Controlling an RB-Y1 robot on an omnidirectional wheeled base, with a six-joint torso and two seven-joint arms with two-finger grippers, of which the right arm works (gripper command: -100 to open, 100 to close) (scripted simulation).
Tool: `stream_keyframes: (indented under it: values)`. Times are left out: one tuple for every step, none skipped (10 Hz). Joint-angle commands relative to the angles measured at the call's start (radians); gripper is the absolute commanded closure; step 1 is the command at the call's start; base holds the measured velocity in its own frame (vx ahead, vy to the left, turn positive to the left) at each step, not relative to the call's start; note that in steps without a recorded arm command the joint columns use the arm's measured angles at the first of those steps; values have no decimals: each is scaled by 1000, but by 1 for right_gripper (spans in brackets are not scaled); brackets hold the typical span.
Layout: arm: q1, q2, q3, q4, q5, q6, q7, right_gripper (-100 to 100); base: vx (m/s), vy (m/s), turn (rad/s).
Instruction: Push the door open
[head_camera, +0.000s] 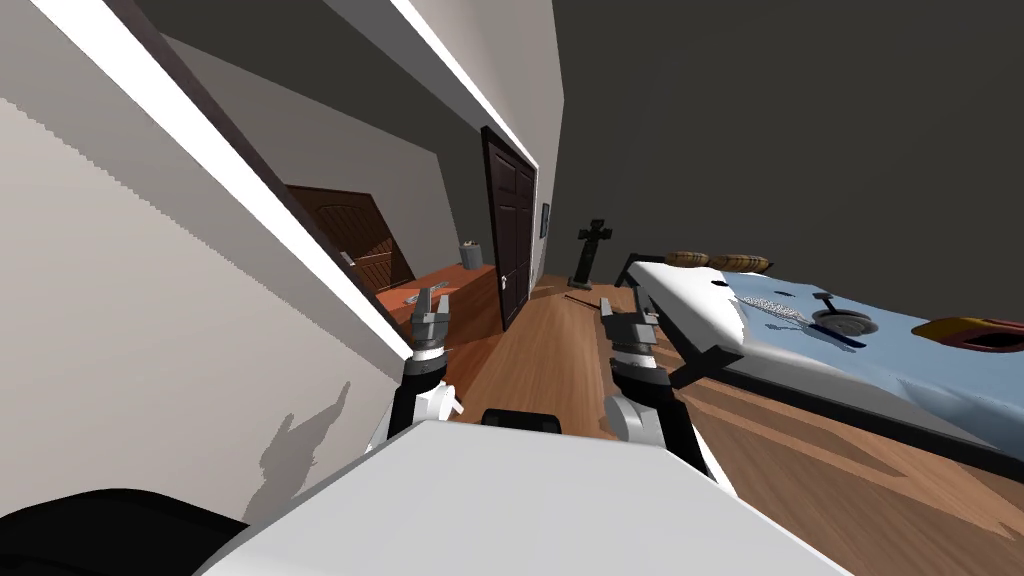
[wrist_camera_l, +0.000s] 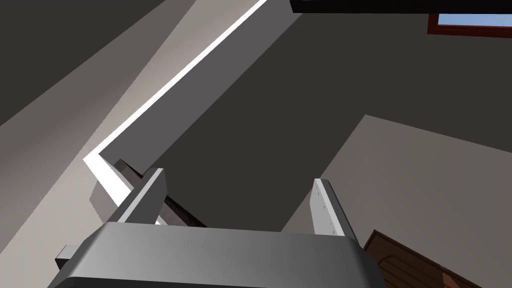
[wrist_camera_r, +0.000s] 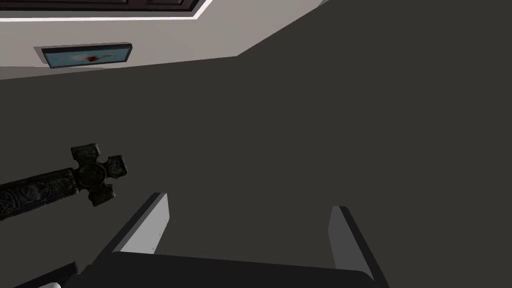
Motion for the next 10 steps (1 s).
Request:
stream_keyframes:
  values:
    - [-11, -3, 18, 29, 2, -11, 0, -100, 152, -7, 7]
    - [-19, -6, 32, 50, 3, -16, -1, -100, 135, -10, 9]
    - [-28, -9, 47, 70, 3, -21, -1, -100, 171, -16, 16]
    - [-38, -12, 65, 95, 4, -27, -2, -100, 217, -29, 16]
    - [-48, -16, 83, 121, 5, -33, -3, -100, 196, -29, 23]
    - [-59, -19, 101, 147, 6, -39, -3, -100, 183, -13, 21]
    - [-64, -21, 111, 160, 6, -42, -4, -100, 167, -5, 11]
    - [-75, -24, 131, 189, 7, -49, -5, -100, 153, -23, 14]
    - [-82, -25, 142, 204, 8, -53, -5, -100, 128, -33, 17]
    - [-94, -28, 163, 234, 9, -60, -6, -100, 137, -39, 20]
